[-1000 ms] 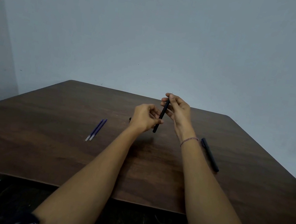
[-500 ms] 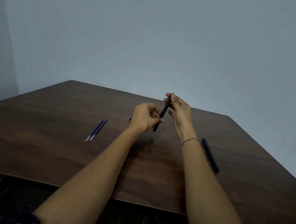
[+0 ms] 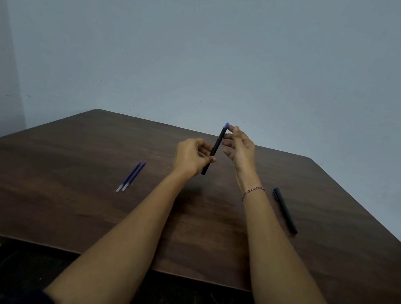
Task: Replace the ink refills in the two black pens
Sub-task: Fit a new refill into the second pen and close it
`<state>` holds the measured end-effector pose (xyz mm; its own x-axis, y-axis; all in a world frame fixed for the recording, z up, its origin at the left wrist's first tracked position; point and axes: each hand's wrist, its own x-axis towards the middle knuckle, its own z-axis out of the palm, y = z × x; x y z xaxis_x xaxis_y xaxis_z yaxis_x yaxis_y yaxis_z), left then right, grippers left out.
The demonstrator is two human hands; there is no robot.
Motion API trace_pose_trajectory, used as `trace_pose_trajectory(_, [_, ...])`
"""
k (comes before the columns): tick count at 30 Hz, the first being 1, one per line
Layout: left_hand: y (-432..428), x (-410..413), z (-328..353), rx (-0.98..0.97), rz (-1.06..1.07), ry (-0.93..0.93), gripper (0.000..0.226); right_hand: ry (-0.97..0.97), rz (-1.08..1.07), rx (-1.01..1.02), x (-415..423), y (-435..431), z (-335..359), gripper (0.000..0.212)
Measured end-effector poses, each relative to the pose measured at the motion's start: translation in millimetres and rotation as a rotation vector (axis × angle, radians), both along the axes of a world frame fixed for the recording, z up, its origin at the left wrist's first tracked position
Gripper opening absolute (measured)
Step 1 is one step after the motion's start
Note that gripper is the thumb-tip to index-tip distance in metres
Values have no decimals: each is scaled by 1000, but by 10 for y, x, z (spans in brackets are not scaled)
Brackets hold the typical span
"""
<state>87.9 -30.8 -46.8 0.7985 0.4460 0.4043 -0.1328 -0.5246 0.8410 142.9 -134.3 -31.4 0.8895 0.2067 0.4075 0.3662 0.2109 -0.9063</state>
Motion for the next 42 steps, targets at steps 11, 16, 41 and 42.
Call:
trace_pose_trajectory(11, [386, -21, -1, -307, 355, -42, 17, -436, -81, -839, -58, 205, -232, 22])
trace_pose_trajectory(16, [396, -36, -9, -326, 385, -37, 11, -514, -25, -1030, -125, 308, -292, 28])
trace_pose_trajectory(41, [369, -11, -28, -333, 332, -1, 18, -150, -47, -546, 80, -29, -224, 46])
trace_pose_trajectory(42, [361, -9, -29, -325, 318, 1, 19, -152, -45, -524, 81, -26, -223, 45])
